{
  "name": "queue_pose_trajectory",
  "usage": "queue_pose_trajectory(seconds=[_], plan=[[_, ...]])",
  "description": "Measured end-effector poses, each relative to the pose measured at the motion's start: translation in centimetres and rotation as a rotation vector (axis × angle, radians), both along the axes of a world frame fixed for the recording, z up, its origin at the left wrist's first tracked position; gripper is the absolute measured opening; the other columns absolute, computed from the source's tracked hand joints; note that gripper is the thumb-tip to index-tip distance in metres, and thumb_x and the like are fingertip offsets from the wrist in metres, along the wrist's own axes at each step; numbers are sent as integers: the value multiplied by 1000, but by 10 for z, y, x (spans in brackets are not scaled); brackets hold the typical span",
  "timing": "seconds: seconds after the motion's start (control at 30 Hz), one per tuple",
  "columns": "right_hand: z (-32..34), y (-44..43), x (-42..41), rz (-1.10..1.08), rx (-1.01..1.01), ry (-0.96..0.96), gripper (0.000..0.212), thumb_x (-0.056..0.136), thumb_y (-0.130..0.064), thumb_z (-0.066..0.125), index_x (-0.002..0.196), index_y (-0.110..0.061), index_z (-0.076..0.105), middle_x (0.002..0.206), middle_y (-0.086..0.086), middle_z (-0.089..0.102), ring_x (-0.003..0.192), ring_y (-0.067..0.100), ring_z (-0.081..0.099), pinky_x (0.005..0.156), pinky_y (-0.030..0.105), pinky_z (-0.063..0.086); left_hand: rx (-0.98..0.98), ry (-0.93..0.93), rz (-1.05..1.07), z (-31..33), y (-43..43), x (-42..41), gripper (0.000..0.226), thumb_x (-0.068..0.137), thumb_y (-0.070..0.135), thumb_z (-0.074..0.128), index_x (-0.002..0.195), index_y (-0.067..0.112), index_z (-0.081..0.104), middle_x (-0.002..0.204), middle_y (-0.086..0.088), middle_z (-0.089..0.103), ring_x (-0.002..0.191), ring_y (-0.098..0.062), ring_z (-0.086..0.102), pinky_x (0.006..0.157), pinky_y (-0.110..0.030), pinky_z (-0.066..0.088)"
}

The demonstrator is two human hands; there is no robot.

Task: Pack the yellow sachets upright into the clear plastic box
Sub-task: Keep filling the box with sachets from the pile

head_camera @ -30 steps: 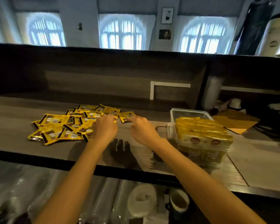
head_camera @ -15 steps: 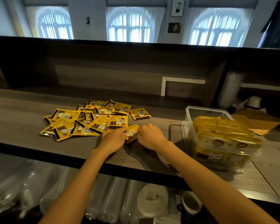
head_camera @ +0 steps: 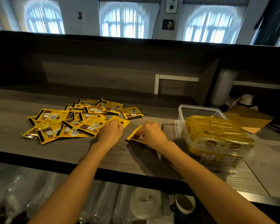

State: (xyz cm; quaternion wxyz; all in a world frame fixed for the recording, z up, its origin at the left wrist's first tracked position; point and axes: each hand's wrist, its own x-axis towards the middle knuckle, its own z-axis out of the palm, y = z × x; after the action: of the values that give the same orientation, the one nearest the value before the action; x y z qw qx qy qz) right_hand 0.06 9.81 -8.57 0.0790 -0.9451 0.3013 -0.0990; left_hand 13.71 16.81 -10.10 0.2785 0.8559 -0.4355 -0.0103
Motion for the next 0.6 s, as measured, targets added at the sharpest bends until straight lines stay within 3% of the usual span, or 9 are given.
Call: queue_pose_trajectory(seconds=[0.03, 0.07, 0.13, 0.17, 0.27, 0.33, 0.47, 0.6], plan=[[2, -1, -2, -39, 10, -15, 24, 91, -3, 50, 109, -4, 67, 113, 18, 58, 108, 33, 55, 88, 39, 51, -13, -3, 14, 1, 1, 0, 23, 94, 17, 42, 81, 4, 54, 85, -16, 56, 92, -32, 53, 71, -38, 38], [4, 0, -2, -80, 12, -20, 21, 91, -4, 51, 105, 1, 65, 110, 19, 60, 105, 33, 58, 85, 38, 52, 9, -11, 23, 1, 1, -1, 22, 93, 22, 47, 97, 2, 56, 99, -17, 57, 103, -32, 52, 77, -38, 40], [6, 6, -3, -137, 5, -34, 25, 91, -13, 53, 109, 2, 61, 115, 19, 58, 106, 33, 57, 85, 37, 49, 151, -33, 25, -2, -1, -1, 53, 89, 38, 56, 130, 8, 44, 134, -15, 41, 127, -30, 37, 97, -38, 38], [5, 10, -3, -167, -11, -30, 33, 91, -23, 53, 114, 0, 57, 120, 18, 55, 112, 33, 53, 89, 39, 47, 204, -43, 16, -3, -1, -1, 64, 86, 46, 57, 137, 12, 38, 141, -13, 33, 132, -30, 31, 103, -39, 35], [-1, 14, 0, -306, -52, 133, 66, 86, -56, 51, 129, -7, 44, 134, 19, 45, 125, 35, 40, 100, 45, 39, 225, -108, -49, -4, -3, 2, 65, 83, 55, 56, 134, 15, 46, 139, -13, 46, 128, -30, 41, 100, -39, 39], [-3, 11, 0, -369, -15, 223, 72, 84, -61, 50, 132, -8, 41, 136, 20, 44, 126, 37, 40, 100, 46, 39, 252, -179, -90, 0, -3, -1, 59, 86, 49, 56, 131, 12, 49, 129, -13, 56, 121, -30, 49, 93, -38, 43], [8, 9, -3, -234, 36, 199, 45, 92, -26, 54, 130, -4, 42, 129, 18, 53, 120, 35, 51, 93, 41, 47, 286, -273, -190, 10, -2, -17, 39, 95, 22, 43, 132, 12, 45, 116, -17, 60, 108, -33, 55, 82, -38, 44], [19, 10, -11, -158, 0, 149, 36, 89, -4, 54, 125, 0, 48, 125, 19, 55, 117, 34, 54, 91, 37, 48, 109, -161, -90, 11, -6, -20, 28, 97, 19, 39, 119, 11, 55, 104, -16, 62, 98, -33, 59, 76, -40, 47]])
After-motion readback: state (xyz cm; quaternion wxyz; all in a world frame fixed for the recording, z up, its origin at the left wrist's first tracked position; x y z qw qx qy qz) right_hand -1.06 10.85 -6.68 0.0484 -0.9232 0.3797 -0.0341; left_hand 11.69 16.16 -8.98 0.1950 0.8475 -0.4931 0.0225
